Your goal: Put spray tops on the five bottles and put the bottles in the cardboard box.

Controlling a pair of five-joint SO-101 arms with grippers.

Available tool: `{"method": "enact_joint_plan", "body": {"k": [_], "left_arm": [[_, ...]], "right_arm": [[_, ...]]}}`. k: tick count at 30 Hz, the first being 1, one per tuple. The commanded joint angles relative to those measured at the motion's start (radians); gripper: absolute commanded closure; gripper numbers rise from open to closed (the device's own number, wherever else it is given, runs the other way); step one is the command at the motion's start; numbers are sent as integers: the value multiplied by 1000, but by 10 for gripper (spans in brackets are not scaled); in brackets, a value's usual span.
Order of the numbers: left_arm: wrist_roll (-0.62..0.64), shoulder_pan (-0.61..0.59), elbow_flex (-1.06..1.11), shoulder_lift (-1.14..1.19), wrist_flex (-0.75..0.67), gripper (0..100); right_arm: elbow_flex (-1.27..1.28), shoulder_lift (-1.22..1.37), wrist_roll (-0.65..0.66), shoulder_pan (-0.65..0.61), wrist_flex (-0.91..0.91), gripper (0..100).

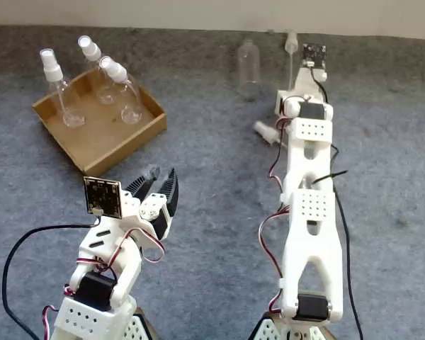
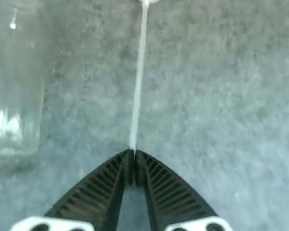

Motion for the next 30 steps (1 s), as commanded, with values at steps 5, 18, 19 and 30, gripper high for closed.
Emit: {"method": "enact_joint_plan", "body": {"k": [5,18,19,30], "left_arm": [[-9,-16,10,-7,5,915],[-9,-16,10,-7,5,915],[-9,-16,10,-7,5,915],[-9,-16,10,-7,5,916]], "right_arm": [[-139,-203,77,24,209,994],[-136,-384,149,21,444,993],[-136,-387,149,22,427,993],[-133,-361,141,21,217,875]]}}
